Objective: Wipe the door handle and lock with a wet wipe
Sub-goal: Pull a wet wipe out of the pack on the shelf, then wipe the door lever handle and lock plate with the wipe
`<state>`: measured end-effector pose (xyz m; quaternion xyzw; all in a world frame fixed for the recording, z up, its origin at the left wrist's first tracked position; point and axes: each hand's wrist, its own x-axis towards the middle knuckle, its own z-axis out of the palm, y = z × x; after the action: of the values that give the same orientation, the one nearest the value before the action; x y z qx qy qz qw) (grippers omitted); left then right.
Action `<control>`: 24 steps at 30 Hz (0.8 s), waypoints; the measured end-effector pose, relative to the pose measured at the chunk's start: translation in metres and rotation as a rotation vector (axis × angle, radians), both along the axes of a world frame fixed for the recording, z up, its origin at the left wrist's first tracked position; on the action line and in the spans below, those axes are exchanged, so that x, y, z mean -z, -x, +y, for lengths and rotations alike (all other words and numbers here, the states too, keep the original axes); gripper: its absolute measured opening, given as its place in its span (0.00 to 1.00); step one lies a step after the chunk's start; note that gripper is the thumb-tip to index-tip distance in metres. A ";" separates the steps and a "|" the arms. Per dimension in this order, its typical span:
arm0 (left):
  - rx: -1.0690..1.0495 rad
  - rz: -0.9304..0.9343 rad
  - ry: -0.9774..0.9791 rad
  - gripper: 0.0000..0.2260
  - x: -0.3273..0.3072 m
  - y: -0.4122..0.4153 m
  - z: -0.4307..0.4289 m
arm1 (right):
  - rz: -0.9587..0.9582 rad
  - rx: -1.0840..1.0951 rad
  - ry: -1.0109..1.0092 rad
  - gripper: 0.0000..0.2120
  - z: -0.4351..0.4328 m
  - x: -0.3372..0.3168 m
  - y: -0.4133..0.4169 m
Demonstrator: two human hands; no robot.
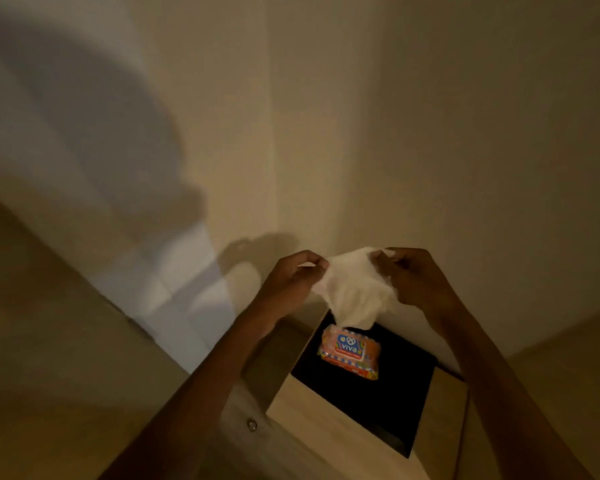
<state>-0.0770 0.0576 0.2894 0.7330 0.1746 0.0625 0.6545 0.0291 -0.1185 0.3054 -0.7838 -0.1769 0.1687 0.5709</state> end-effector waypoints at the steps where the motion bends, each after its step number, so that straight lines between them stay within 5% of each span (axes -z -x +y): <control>1: -0.023 -0.004 -0.001 0.04 -0.014 0.016 0.008 | 0.039 -0.017 0.000 0.20 0.008 -0.013 0.010; 12: -0.451 -0.046 -0.032 0.07 -0.094 0.237 0.074 | 0.405 -0.569 -0.095 0.28 0.125 -0.068 0.210; 15: -0.550 -0.050 -0.020 0.10 -0.104 0.304 0.093 | 0.425 -0.659 -0.190 0.18 0.150 -0.071 0.267; 24: -0.538 0.046 -0.009 0.20 -0.111 0.480 0.119 | 0.344 -0.708 -0.238 0.14 0.211 -0.110 0.395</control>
<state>-0.5571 0.1766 0.4009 0.6646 0.3776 0.2181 0.6068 -0.3654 0.0925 0.4153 -0.5632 -0.3560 0.4619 0.5855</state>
